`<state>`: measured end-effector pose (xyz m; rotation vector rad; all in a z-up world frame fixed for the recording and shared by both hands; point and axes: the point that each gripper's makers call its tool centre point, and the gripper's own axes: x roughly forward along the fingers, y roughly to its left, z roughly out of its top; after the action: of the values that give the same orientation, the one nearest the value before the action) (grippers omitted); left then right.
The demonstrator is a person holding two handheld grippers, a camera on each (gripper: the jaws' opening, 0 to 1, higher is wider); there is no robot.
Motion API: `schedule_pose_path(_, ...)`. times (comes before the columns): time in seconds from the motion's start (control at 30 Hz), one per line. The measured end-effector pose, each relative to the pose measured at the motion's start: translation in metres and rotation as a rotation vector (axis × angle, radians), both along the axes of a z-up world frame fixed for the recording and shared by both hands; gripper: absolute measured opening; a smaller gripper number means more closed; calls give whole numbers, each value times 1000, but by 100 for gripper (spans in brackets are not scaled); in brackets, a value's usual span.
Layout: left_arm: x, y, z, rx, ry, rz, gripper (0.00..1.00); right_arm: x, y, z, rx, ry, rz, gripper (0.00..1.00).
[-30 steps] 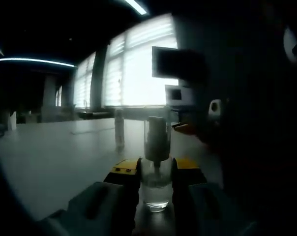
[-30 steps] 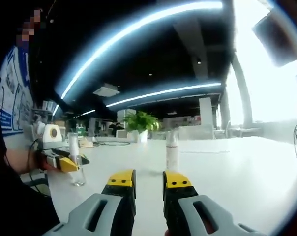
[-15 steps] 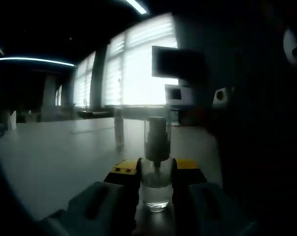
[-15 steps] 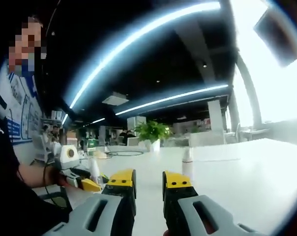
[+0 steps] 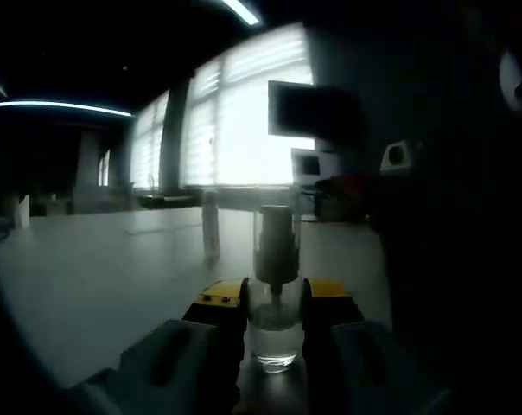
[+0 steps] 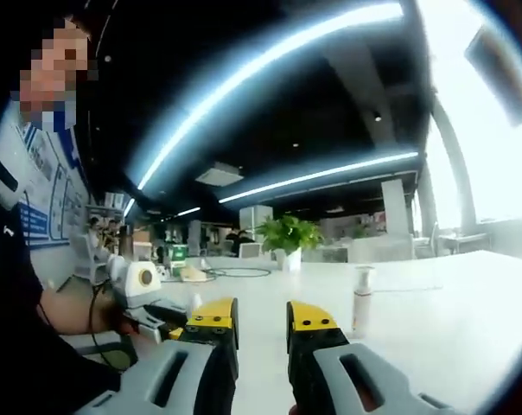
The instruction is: Clamp pump bottle remove cover press pump head put on cover
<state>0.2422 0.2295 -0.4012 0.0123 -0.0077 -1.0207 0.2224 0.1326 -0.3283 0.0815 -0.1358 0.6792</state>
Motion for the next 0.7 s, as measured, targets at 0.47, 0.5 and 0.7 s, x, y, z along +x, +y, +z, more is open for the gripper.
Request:
schedule_pose_path(0.47, -2, -1, 0, -1, -2, -9, 16, -2, 28, -3, -41, -6, 49, 16)
schedule_pose_path(0.5, -2, -1, 0, -1, -2, -9, 16, -3, 29, -3, -43, -6, 53, 16)
schedule_pose_path(0.7, -3, -2, 0, -3, 3, -7, 16, -6, 41, -5, -46, -3, 75, 16)
